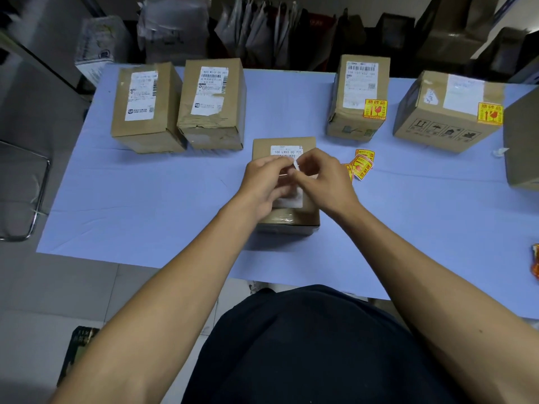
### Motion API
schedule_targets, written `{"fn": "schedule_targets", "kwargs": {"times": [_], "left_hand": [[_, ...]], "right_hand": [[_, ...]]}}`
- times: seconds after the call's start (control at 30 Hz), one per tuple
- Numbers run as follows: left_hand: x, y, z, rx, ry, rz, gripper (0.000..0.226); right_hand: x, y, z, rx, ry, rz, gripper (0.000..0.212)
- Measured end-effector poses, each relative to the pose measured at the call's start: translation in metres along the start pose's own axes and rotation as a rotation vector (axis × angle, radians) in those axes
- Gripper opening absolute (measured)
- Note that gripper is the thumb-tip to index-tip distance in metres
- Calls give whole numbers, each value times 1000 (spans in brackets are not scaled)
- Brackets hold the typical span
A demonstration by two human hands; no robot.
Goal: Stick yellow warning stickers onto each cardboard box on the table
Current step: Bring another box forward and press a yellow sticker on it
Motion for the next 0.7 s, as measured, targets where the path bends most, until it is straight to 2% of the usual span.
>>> {"fn": "schedule_targets", "kwargs": {"times": [0.1,0.17,0.23,0.33,0.5,0.6,0.7], "left_hand": [[-3,-1,2,66,-76,80,13],[7,0,-1,32,16,1,12],[14,0,1,19,168,-61,7],[7,-3,15,82,207,9,5],[5,-5,19,35,220,-7,15],[6,-7,21,11,336,-14,18],[8,-9,24,-9,421,-39,18]], "right_hand": [[3,-2,-16,-165,404,-5,9],[3,-5,-29,-303,659,-9,7],[0,-7,-36,-400,792,41,12],[-8,-10,-43,-459,924,135,12],[-14,-18,-54,-476,894,156,11],[-9,-22,-58,-421,671,110,14],[-5,-27,-57,-359,569,64,10]]}}
Point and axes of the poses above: each hand's wrist, its own y-axis towards the middle knuckle, its own x-axis out of the back of the hand, z = x × y, the point moved 9 cm from there along y, towards the middle knuckle, and after that the axes turned 8 degrees about z, right-handed, at the moved point
